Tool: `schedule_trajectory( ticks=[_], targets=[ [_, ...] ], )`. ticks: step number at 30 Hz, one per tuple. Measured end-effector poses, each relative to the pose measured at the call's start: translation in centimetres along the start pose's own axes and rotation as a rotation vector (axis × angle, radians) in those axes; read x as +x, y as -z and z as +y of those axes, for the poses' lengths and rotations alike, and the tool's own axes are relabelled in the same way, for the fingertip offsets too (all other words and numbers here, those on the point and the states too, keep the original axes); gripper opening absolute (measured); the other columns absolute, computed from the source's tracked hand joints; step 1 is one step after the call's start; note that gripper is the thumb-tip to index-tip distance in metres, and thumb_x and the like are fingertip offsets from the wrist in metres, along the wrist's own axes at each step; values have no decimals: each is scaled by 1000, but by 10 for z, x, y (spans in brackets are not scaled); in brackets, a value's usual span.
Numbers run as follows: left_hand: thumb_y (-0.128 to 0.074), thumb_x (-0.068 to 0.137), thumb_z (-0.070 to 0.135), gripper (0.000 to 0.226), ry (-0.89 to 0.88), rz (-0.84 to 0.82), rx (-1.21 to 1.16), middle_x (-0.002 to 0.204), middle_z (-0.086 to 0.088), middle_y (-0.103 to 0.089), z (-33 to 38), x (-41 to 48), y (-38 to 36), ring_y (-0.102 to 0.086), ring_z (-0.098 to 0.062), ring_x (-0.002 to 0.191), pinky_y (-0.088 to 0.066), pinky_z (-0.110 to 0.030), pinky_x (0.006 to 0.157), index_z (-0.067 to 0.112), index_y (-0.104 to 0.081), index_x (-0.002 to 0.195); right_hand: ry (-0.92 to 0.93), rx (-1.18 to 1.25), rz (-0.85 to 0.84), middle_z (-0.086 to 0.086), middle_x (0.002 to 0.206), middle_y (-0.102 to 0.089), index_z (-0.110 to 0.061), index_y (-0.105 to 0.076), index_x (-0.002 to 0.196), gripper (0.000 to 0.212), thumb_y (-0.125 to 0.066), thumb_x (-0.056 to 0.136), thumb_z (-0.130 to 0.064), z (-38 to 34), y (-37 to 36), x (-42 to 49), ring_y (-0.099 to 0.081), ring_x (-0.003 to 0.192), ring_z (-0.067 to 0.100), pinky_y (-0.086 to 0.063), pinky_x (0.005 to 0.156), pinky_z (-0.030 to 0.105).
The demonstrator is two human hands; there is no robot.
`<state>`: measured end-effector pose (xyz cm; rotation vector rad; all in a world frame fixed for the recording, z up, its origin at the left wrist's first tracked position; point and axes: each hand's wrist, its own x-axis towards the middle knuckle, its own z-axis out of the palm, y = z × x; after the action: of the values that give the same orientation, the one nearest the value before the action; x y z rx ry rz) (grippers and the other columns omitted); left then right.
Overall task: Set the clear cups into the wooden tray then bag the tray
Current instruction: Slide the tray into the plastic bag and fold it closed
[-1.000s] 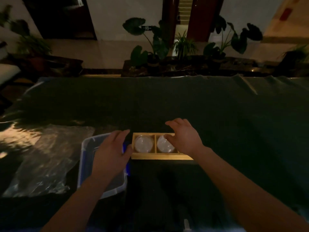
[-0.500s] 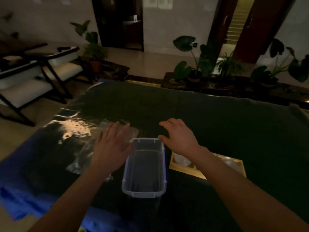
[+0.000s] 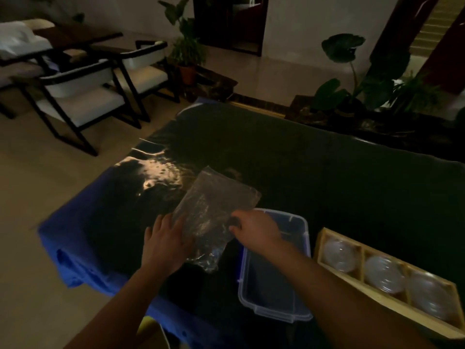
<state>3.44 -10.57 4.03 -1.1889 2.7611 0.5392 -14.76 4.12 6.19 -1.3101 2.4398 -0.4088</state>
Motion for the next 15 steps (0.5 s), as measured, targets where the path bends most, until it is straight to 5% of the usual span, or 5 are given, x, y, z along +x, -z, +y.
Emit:
schedule_trajectory(
  ticks=[5, 8, 11, 15],
  targets=[
    [-46, 101, 54, 76, 212, -60, -151, 161, -19, -33, -36, 39, -25, -32, -37, 148, -30, -55, 119, 19, -17, 161, -250, 72, -223, 6, 111, -67, -21, -62, 113, 18, -56, 101, -33, -16, -47, 24, -67, 91, 23, -61, 79, 40],
    [-47, 102, 52, 66, 323, -163, -381, 132, -19, -62, -44, 54, -35, -61, -35, 120, -47, -49, 106, 9, -38, 151, -355, 213, -307, 6, 112, -65, -25, -53, 111, 21, -66, 95, -29, -19, -65, 35, -70, 92, 25, -62, 80, 42],
    [-61, 97, 48, 46, 479, -232, -790, 97, -10, -73, -44, 55, -39, -71, -26, 86, -59, -42, 81, 8, -65, 120, -385, 426, -91, -4, 99, -65, -37, -52, 92, 9, -58, 98, -38, -20, -74, 37, -67, 90, 15, -59, 89, 44],
    [-75, 89, 22, 31, 700, -193, -1381, 100, -18, -75, -51, 46, -32, -73, -24, 66, -59, -31, 51, 4, -66, 113, -338, 645, 107, -13, 93, -63, -48, -50, 90, 24, -70, 90, -36, -14, -59, 25, -62, 85, 1, -56, 81, 30]
  ],
)
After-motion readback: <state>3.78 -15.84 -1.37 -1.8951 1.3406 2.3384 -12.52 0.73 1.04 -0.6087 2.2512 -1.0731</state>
